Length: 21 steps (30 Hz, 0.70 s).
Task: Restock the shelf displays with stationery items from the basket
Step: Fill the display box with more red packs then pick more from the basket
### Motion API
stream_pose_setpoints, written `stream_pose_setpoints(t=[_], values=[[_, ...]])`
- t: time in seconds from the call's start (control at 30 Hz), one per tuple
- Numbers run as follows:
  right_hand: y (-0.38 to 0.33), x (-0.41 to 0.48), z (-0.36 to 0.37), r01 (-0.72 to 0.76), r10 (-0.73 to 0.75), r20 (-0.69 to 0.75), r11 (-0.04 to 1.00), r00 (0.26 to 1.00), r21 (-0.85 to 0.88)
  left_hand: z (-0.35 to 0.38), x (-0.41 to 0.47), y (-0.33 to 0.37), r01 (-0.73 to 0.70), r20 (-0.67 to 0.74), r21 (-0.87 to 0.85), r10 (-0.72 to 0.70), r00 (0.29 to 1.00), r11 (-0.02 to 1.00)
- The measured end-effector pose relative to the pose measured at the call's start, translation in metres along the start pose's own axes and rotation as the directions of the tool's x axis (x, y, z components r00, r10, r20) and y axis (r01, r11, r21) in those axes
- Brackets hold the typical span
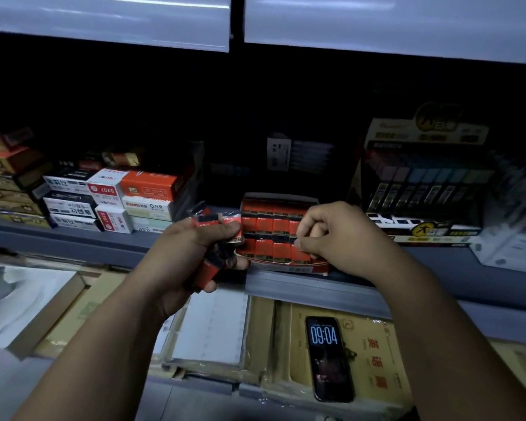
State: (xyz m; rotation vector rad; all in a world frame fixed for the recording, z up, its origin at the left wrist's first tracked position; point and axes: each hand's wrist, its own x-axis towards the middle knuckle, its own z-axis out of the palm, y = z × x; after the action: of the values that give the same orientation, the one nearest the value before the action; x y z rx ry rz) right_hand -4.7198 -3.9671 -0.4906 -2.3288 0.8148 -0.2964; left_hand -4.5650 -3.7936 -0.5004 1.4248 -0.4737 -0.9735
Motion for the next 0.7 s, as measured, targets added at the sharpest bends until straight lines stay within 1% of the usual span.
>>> stream_pose_setpoints(t=[0.07, 0.1, 0.13, 0.17, 0.2, 0.23, 0.3, 0.47, 0.57, 0.63, 0.7], values=[[-0.004, 0.0, 0.006, 0.033, -0.033, -0.112, 0.999, 0.993, -0.005, 0.002, -0.003, 0.001, -0.015, -0.003, 0.016, 0.015, 1.0, 1.0], [-0.009, -0.001, 0.009, 0.079, -0.074, -0.184, 0.997, 0.98, 0.022, 0.003, -0.004, 0.001, -0.021, 0.0, 0.019, 0.021, 1.0, 1.0], [-0.017, -0.002, 0.014, 0.139, -0.116, -0.242, 0.987, 0.963, 0.082, 0.004, -0.005, 0.001, -0.027, 0.004, 0.02, 0.027, 1.0, 0.999], [-0.026, -0.004, 0.018, 0.195, -0.145, -0.27, 0.966, 0.952, 0.169, 0.005, -0.006, 0.001, -0.033, 0.009, 0.021, 0.033, 0.999, 0.999], [-0.035, -0.006, 0.023, 0.23, -0.156, -0.266, 0.934, 0.951, 0.275, 0.006, -0.006, 0.001, -0.039, 0.017, 0.022, 0.039, 0.999, 0.999], [-0.043, -0.008, 0.027, 0.231, -0.148, -0.237, 0.897, 0.96, 0.377, 0.006, -0.006, 0.001, -0.045, 0.029, 0.025, 0.044, 0.999, 0.999], [-0.051, -0.009, 0.036, 0.183, -0.113, -0.169, 0.847, 0.979, 0.498, 0.006, -0.007, 0.002, -0.058, 0.06, 0.035, 0.056, 0.997, 0.998], [-0.045, -0.005, 0.042, 0.143, -0.059, -0.157, 0.786, 0.986, 0.602, 0.005, -0.007, 0.001, -0.067, 0.098, 0.045, 0.063, 0.993, 0.997], [-0.04, -0.002, 0.035, 0.131, -0.025, -0.166, 0.733, 0.986, 0.668, 0.005, -0.006, 0.001, -0.056, 0.077, 0.022, 0.054, 0.996, 0.998], [-0.032, 0.0, 0.027, 0.132, -0.008, -0.193, 0.755, 0.981, 0.643, 0.004, -0.006, 0.001, -0.039, 0.03, 0.002, 0.039, 0.999, 0.999], [-0.022, -0.001, 0.015, 0.125, -0.007, -0.21, 0.822, 0.978, 0.556, 0.002, -0.006, -0.002, -0.018, -0.011, -0.026, 0.018, 1.0, 0.999]])
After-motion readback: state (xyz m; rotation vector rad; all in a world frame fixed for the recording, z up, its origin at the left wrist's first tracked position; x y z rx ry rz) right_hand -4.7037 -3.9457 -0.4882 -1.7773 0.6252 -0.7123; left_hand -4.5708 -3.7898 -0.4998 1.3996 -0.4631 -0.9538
